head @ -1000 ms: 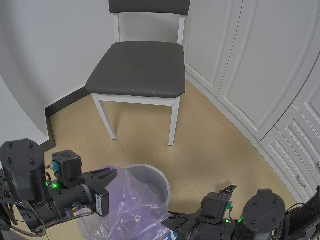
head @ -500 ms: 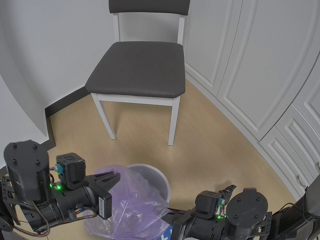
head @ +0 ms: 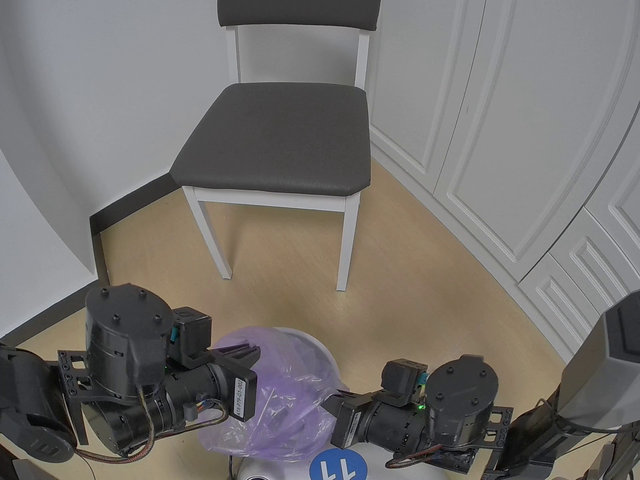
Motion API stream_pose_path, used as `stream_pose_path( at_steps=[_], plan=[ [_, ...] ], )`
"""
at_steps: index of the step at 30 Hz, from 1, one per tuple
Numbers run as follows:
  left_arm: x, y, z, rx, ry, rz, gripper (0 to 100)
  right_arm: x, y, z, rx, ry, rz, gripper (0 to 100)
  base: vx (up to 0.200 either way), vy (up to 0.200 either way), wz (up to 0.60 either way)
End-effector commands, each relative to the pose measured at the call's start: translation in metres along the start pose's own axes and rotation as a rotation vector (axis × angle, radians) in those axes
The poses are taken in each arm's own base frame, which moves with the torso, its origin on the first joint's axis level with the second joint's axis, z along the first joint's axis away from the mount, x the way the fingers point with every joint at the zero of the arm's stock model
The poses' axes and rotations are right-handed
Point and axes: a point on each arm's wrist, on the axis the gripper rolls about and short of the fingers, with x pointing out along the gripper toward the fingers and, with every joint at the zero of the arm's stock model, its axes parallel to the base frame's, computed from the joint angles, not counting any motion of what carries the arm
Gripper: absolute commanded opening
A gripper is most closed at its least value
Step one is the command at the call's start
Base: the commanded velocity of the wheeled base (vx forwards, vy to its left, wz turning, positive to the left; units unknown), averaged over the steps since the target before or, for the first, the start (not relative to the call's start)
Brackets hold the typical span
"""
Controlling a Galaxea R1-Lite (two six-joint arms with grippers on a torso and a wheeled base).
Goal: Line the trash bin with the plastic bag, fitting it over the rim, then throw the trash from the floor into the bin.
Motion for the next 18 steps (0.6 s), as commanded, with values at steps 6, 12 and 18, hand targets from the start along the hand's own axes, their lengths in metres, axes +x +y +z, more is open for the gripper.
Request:
stream_pose_path(
  at_steps=[6, 12, 18],
  plan=[
    [0.030, 0.012, -0.014, -0.014, 0.113, 0.027, 0, 0.018, -0.025, -0.017, 0.006, 0.042, -0.073, 0, 0.000, 0.000, 0.00],
    [0.052, 0.030, -0.019, -0.058, 0.168, 0.038, 0, 0.037, -0.055, -0.025, 0.019, 0.061, -0.153, 0, 0.000, 0.000, 0.00],
    [0.052, 0.029, -0.023, -0.052, 0.162, 0.032, 0, 0.042, -0.065, -0.032, 0.023, 0.088, -0.174, 0, 0.000, 0.000, 0.00]
  ],
)
